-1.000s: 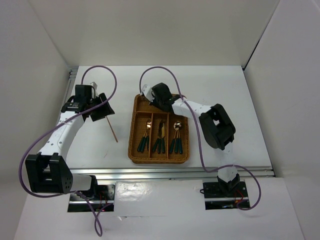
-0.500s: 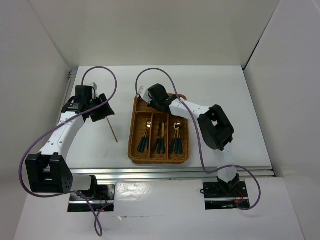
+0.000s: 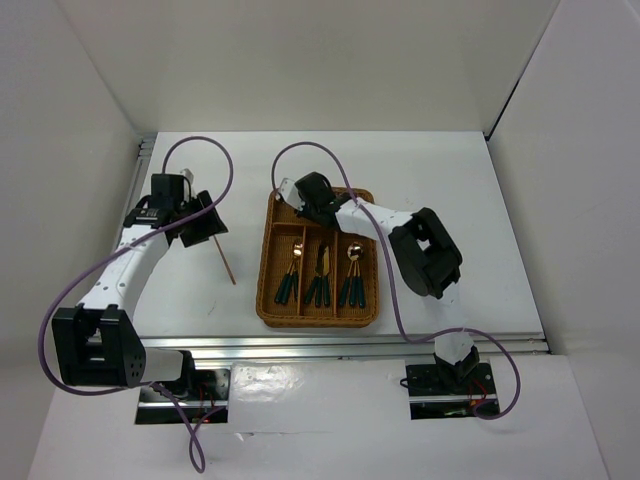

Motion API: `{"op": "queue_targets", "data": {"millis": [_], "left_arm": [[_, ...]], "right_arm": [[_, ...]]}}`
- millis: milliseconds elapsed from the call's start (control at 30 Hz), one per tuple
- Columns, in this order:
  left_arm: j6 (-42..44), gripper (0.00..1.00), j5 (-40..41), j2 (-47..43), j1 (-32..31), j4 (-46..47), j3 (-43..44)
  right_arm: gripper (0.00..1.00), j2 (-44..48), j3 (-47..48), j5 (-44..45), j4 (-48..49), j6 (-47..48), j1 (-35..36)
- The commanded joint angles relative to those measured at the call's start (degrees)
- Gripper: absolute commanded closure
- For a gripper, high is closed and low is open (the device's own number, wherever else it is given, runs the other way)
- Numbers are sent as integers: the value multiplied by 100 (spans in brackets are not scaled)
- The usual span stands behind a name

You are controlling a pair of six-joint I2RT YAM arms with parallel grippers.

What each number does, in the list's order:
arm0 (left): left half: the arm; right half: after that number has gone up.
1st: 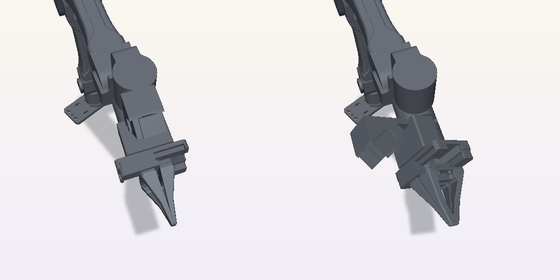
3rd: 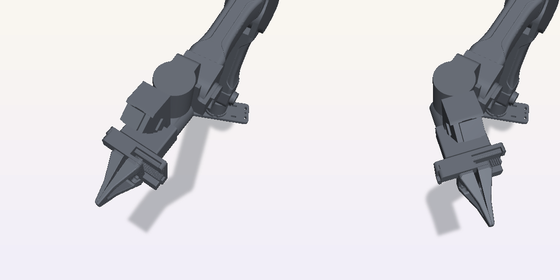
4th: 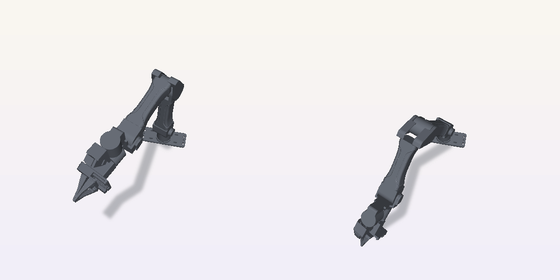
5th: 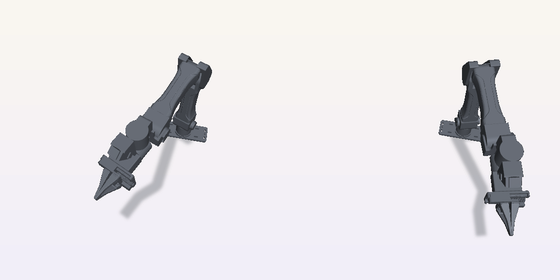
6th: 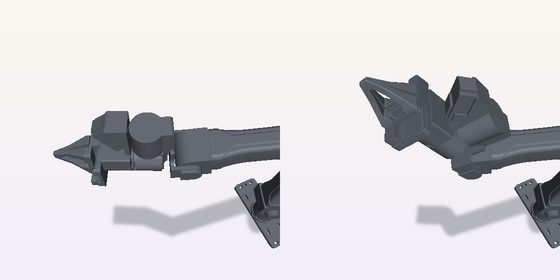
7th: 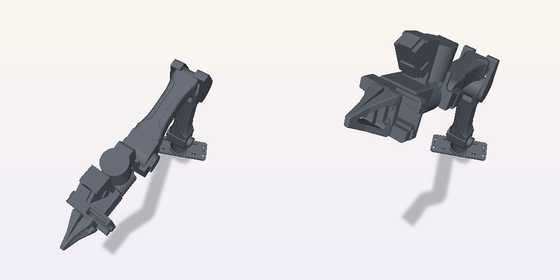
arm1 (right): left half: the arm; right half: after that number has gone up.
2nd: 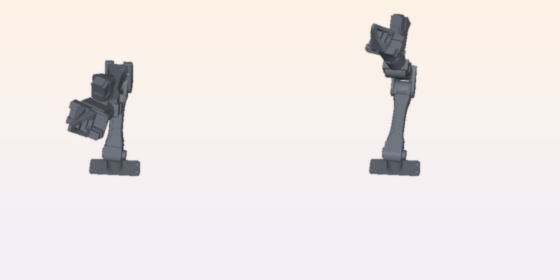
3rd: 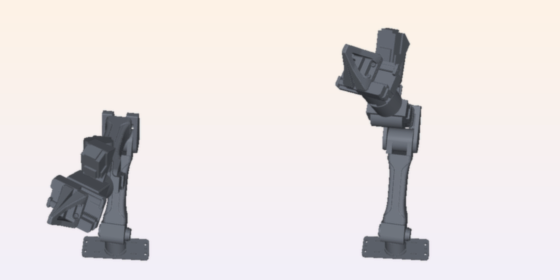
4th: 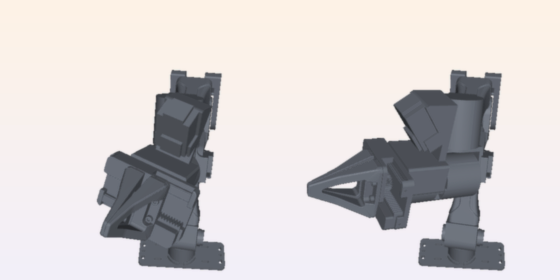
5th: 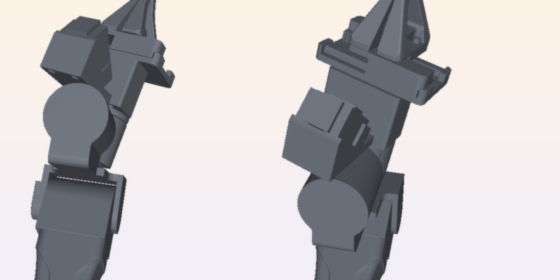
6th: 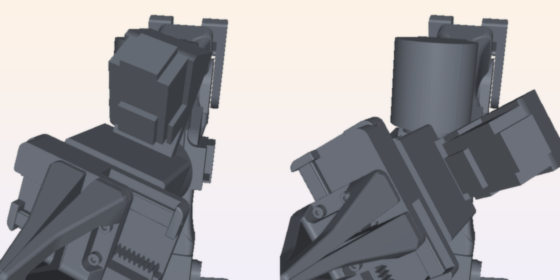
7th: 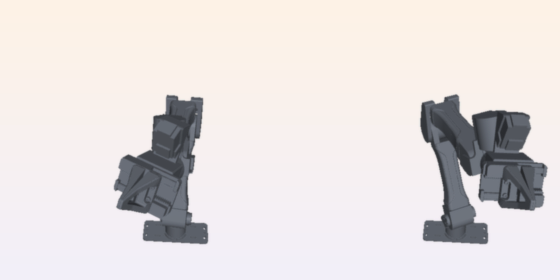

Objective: Sort the eating utensils into containers

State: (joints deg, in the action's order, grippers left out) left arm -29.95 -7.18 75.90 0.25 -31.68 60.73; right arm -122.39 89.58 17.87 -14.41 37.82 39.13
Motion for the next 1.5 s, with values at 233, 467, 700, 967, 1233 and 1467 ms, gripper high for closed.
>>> {"op": "queue_targets", "data": {"millis": [233,467,700,967,1233,1467], "left_arm": [[-46,33,287,197,36,224,-246],[-422,33,699,514,36,391,-378],[-784,35,1614,1137,-236,425,-378],[-1012,38,2141,2051,-737,312,298],[-1214,44,2414,2561,-878,110,378],[-1214,48,2362,2666,-878,355,221]], "right_arm": [[59,426,147,-117,140,-205,129],[54,1242,209,-1178,123,-1205,-299],[46,2622,-721,-2945,509,-2647,-1311],[43,3212,-1777,-3350,888,-3430,-1426],[45,3440,-2199,-3579,949,-3607,-1426],[45,3441,-2199,-3580,888,-3607,-1426]]}}
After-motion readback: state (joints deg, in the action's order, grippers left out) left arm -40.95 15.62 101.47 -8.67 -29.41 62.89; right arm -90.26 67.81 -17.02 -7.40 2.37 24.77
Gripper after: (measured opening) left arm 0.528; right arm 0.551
